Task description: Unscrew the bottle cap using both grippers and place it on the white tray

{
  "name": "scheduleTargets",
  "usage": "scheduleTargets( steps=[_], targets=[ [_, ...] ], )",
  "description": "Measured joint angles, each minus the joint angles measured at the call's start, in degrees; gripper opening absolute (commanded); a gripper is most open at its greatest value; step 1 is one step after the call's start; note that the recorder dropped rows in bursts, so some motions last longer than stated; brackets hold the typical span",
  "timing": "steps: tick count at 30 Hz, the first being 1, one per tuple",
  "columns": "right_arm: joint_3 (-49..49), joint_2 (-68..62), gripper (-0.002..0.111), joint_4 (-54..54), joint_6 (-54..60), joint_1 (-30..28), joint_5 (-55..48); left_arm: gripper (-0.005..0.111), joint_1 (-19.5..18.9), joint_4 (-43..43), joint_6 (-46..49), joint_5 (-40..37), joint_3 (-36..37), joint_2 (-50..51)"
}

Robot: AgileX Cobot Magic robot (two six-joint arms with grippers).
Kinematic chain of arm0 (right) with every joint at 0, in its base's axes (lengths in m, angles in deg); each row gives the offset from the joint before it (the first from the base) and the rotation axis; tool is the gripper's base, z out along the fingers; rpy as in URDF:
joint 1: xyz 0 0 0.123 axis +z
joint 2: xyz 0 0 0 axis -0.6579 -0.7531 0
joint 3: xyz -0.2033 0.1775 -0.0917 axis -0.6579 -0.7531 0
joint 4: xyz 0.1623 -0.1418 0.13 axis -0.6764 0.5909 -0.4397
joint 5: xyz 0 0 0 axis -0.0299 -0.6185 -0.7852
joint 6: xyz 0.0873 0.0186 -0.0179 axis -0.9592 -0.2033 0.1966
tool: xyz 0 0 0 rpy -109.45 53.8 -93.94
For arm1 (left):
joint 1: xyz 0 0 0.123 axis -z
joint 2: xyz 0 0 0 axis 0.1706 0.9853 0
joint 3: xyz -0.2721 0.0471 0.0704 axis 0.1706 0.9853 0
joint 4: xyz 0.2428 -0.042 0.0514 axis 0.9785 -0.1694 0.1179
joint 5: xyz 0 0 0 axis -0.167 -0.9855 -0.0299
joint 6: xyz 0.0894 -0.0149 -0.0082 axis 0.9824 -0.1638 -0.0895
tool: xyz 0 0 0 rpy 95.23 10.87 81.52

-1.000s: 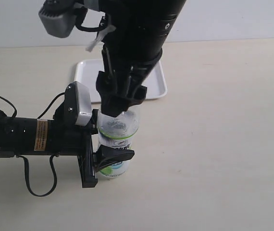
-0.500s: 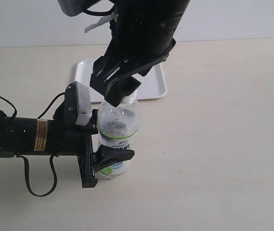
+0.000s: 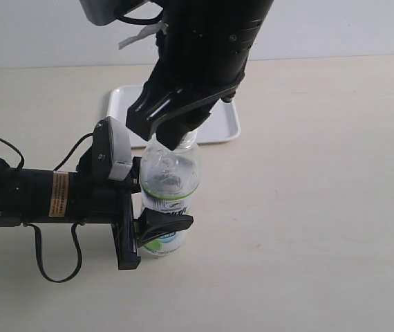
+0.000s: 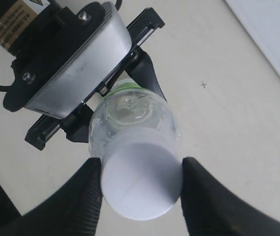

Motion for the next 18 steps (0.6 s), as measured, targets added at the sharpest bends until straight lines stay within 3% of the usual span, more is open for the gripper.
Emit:
scheduleTargets(
  steps=[5,18],
  targets=[
    [0.00,0.00,0.001,0.00,0.53,0.00,0.02,0.000,0.00,0.00,0.00,0.00,0.00,0.00],
    [0.00,0.00,0.000,-0.11,24.51,0.00,-0.24,0.000,0.00,0.00,0.37,0.00,0.00,0.00]
  ],
)
